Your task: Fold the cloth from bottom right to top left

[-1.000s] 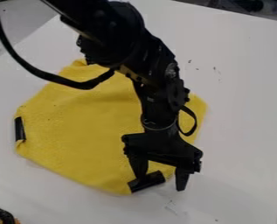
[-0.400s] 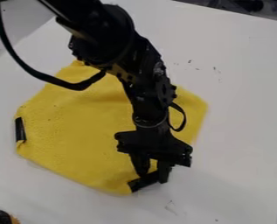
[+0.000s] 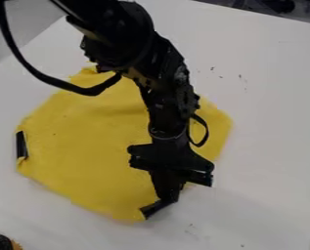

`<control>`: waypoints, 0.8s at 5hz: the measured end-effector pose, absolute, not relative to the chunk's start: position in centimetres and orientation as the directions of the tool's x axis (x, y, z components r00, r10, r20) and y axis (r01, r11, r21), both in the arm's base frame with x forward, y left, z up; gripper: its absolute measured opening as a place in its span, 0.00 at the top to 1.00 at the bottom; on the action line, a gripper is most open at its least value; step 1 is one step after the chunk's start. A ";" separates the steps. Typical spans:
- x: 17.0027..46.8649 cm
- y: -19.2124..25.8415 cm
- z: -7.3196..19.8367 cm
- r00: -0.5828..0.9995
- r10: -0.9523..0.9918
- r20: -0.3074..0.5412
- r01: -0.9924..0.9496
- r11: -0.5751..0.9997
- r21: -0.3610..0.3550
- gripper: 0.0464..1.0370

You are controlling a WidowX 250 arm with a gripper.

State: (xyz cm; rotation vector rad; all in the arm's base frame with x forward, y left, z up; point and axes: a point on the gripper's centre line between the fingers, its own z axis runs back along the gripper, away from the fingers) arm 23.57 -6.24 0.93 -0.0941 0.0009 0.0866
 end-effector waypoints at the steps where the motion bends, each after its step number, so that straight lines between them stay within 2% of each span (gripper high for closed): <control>1: 24.0 -5.8 2.9 0.997 0.067 -0.037 -0.069 0.996 -0.053 0.98; 2: 24.7 -4.8 4.4 0.996 0.043 -0.072 -0.045 0.999 -0.026 0.98; 3: 27.1 -1.2 6.0 0.999 -0.007 -0.043 0.006 1.000 -0.008 0.98; 4: 29.2 2.6 5.1 0.998 -0.058 -0.022 0.058 0.998 -0.011 0.98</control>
